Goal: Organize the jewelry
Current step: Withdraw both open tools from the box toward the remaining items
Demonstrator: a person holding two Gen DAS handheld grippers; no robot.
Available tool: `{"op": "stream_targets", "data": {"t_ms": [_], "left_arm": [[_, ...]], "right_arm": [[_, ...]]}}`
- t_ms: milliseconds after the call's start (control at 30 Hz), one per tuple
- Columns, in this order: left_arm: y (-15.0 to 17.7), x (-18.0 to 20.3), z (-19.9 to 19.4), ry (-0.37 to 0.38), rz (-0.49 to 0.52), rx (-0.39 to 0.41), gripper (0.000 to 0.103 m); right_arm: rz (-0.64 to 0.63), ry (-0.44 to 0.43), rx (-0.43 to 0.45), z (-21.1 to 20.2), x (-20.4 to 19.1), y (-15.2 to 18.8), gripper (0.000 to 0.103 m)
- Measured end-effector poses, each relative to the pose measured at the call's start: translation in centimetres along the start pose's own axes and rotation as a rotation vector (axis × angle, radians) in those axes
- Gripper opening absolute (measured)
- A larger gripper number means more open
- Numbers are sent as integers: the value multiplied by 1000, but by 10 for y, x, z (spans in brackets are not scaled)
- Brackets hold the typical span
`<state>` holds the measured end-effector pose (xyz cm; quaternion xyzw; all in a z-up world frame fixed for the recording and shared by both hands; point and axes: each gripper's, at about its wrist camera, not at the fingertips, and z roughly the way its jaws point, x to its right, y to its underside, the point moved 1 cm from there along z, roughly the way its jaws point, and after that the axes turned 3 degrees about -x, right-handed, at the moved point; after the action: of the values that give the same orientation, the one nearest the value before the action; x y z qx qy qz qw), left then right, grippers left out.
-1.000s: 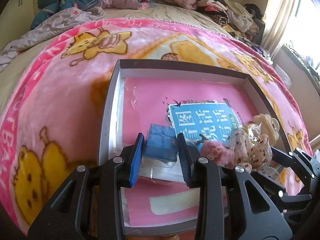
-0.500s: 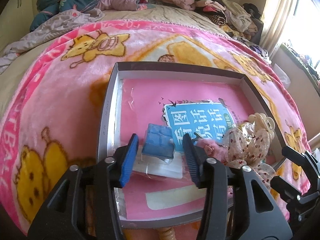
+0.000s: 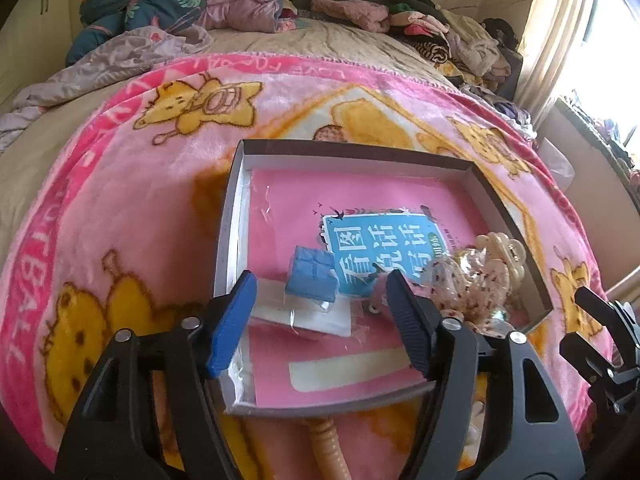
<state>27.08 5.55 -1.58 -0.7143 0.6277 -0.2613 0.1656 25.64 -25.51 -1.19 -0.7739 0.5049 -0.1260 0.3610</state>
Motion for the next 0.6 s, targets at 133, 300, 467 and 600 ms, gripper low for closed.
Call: {"op": "stream_targets", "data": {"t_ms": [133,300,467,600], "left_arm": [[3,1,-12,1,1,16,71],[9,0,-28,-1,-9,41,81],[14,-2,-44,1,-11,66,89],[20,-2,-54,3,-9,75,89]], "right_arm": [[-2,0,10,-8,-2,1,92],[-2,-2,28,-20,-4,4,92],[-6,-5,46,-33,-8,6,92],[-11,-3,54,-41,-10,7,92]]}}
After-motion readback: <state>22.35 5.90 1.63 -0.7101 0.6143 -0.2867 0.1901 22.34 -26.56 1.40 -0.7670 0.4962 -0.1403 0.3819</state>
